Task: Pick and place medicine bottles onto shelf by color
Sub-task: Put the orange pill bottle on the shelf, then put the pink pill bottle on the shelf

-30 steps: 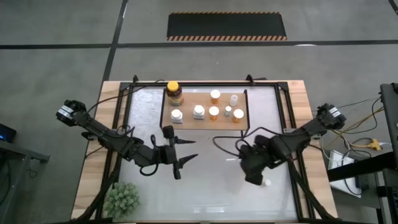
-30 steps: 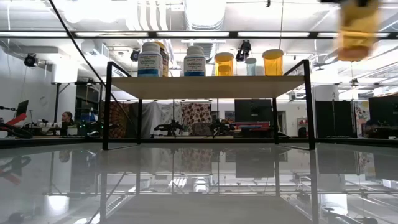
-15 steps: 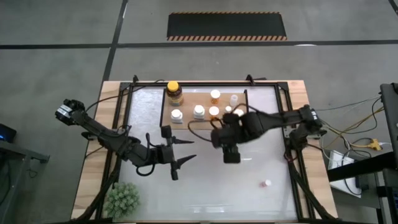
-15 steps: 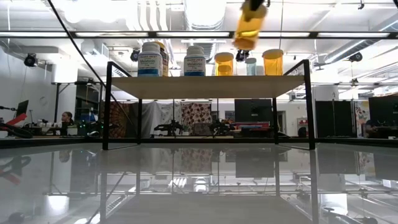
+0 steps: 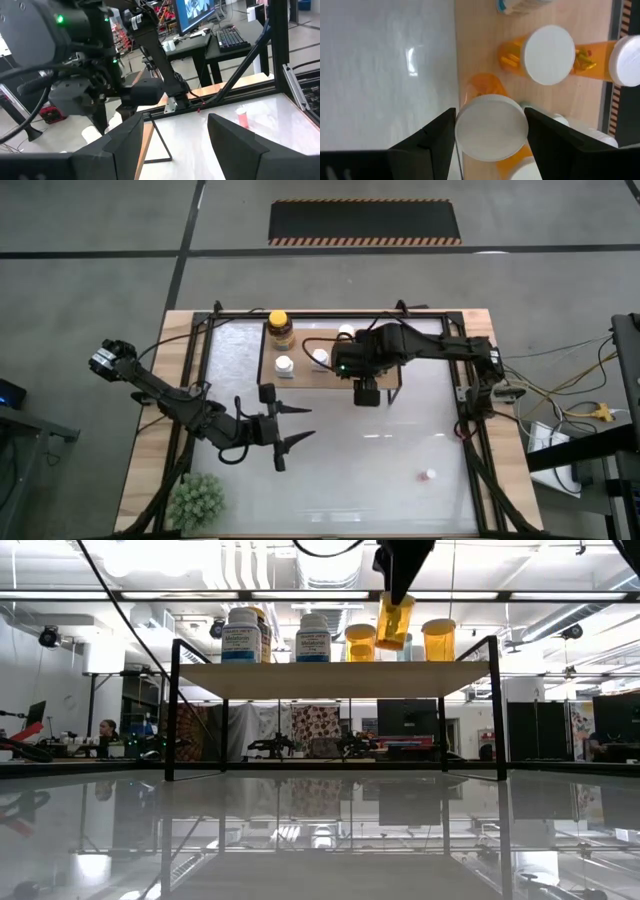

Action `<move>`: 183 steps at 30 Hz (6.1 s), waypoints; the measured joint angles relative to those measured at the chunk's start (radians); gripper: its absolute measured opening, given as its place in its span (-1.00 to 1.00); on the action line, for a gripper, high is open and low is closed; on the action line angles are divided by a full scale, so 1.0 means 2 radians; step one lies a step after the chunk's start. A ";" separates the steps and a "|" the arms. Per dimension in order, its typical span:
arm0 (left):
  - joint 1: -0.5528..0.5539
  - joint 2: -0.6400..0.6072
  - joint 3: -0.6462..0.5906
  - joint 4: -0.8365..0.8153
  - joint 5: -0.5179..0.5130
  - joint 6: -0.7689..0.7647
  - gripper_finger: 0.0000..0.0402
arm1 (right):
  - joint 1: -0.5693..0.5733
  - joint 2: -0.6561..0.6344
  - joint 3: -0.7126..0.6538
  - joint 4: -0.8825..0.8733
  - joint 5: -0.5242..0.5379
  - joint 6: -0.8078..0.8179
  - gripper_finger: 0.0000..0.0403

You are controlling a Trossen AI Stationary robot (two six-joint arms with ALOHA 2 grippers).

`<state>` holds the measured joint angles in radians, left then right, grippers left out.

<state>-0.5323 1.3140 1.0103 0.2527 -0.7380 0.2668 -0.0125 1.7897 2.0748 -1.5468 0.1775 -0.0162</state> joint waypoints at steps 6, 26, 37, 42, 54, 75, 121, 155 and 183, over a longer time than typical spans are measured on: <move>0.000 0.000 -0.001 0.000 0.000 0.000 0.02 | -0.012 0.000 -0.007 -0.007 -0.001 -0.015 0.03; 0.000 0.000 -0.001 0.000 0.000 0.001 0.02 | -0.013 -0.001 -0.047 0.013 0.001 -0.009 0.04; 0.000 0.000 -0.001 0.000 0.000 0.001 0.02 | -0.013 0.000 -0.043 0.021 0.003 -0.013 0.30; 0.000 0.000 -0.001 0.000 0.000 0.001 0.02 | -0.013 0.000 -0.043 0.021 0.003 -0.015 0.30; 0.000 0.000 -0.001 0.000 0.000 0.000 0.02 | -0.013 -0.002 -0.043 0.021 0.004 -0.018 0.32; 0.000 0.000 -0.001 0.015 0.001 -0.012 0.02 | 0.000 -0.061 -0.043 0.037 0.004 0.002 0.23; -0.006 0.000 0.007 0.010 0.000 0.018 0.02 | 0.466 -0.207 -0.354 0.088 -0.108 0.828 0.53; -0.006 0.000 0.006 0.009 0.000 0.014 0.02 | 0.504 -0.206 -0.487 0.221 -0.030 0.919 0.43; -0.007 0.000 0.006 0.008 0.000 0.017 0.02 | 0.503 -0.206 -0.599 0.355 0.003 0.915 0.06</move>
<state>-0.5455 1.3140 1.0233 0.2687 -0.7376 0.3000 0.9943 1.3785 0.8776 -0.8361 0.1836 1.8144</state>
